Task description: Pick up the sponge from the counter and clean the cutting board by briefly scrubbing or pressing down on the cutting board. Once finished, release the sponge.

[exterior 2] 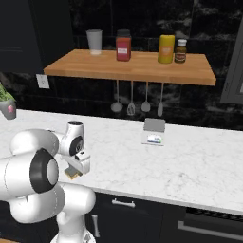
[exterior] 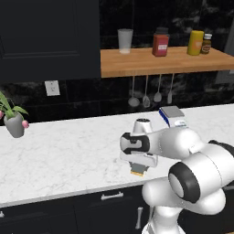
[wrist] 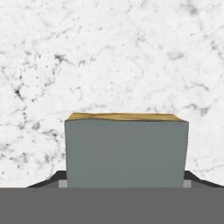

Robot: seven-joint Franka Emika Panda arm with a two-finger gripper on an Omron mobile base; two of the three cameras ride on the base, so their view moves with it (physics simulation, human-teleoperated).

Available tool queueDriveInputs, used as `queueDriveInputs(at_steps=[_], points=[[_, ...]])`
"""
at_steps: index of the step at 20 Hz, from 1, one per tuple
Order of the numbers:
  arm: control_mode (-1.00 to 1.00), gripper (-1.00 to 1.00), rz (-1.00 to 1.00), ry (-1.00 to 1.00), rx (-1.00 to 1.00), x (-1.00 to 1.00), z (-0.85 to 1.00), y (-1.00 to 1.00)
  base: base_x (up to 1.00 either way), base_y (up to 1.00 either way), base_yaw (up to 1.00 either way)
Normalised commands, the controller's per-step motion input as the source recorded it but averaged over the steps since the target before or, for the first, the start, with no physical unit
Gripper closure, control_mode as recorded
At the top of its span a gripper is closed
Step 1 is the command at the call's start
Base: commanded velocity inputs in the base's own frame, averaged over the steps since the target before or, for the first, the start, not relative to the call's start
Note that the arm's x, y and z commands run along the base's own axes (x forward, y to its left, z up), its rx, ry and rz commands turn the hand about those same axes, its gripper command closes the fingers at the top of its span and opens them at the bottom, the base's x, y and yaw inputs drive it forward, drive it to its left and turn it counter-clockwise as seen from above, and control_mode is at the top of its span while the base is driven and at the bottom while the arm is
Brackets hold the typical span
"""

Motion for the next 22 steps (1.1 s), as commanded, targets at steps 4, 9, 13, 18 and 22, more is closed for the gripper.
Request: queueDriveInputs(at_steps=[4, 9, 13, 18, 22], points=[[-1.0, 1.0, 0.0, -0.03, 0.01, -0.42, 0.14, -0.05, 0.0, 0.0, 0.0], [-1.0, 1.0, 0.0, -0.09, 0.07, -0.61, 0.9, -0.19, 0.0, 0.0, 0.0], [-1.0, 1.0, 0.0, -0.05, 0.02, -0.55, 1.0, -0.11, 0.0, 0.0, 0.0], [-1.0, 1.0, 0.01, -0.09, 0.0, -0.54, 0.93, -0.14, 0.0, 0.0, 0.0], [-1.0, 1.0, 0.04, -0.06, 0.01, -0.43, 0.86, -0.1, 0.0, 0.0, 0.0]])
